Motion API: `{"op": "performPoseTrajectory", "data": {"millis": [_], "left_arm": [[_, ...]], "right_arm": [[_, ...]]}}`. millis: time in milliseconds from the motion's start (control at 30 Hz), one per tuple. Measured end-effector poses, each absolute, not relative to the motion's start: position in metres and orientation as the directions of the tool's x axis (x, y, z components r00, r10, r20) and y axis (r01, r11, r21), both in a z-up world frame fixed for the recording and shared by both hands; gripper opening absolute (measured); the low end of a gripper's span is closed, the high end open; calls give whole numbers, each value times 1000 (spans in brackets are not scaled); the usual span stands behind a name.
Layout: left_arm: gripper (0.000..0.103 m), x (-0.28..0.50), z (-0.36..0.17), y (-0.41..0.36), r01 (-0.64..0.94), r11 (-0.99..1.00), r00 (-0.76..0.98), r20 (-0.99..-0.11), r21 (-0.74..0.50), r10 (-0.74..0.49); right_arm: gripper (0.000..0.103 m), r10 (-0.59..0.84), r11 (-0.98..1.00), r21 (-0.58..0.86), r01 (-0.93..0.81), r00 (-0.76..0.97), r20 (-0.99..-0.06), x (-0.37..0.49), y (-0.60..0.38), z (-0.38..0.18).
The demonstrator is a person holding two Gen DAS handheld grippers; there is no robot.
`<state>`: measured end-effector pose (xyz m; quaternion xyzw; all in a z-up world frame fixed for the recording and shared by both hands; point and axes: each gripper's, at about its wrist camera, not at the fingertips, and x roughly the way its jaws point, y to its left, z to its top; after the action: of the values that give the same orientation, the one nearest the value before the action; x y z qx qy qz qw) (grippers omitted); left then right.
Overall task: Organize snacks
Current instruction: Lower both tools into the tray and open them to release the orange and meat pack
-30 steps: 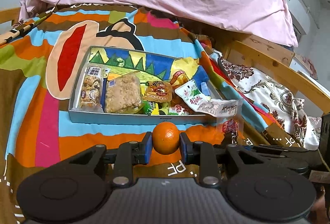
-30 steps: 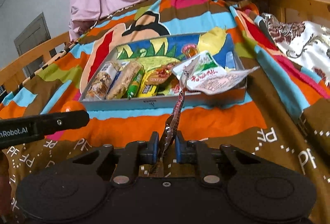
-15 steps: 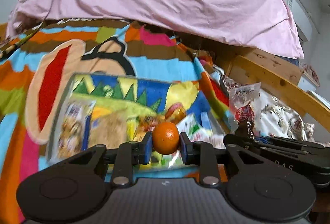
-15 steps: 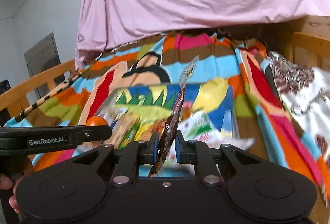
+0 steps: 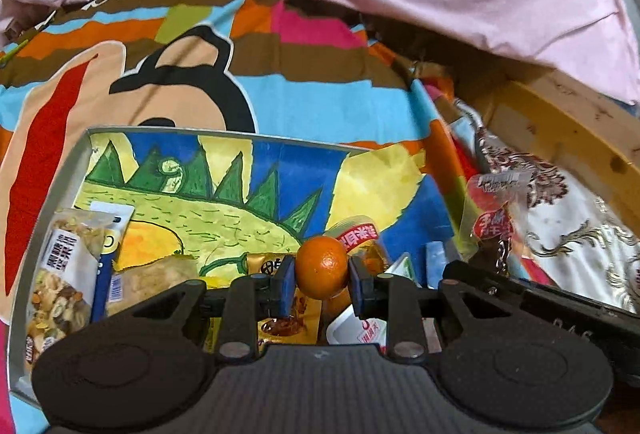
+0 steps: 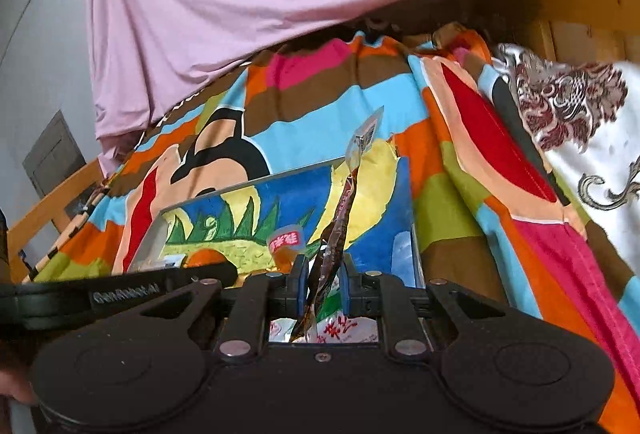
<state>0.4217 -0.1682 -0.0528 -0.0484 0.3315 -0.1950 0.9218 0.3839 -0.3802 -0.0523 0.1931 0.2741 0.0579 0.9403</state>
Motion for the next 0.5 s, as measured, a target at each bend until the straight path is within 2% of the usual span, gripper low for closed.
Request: {"op": "performPoseTrajectory", "data": {"millis": [267, 500], "left_arm": [[30, 429, -56, -189, 314, 939, 692, -644, -136, -325], [30, 434, -58, -192, 290, 948, 671, -678, -133, -300]], "right_arm": [[17, 222, 920, 392, 10, 810, -543, 396, -382, -61], [19, 225, 920, 391, 19, 792, -568, 397, -383, -67]]}}
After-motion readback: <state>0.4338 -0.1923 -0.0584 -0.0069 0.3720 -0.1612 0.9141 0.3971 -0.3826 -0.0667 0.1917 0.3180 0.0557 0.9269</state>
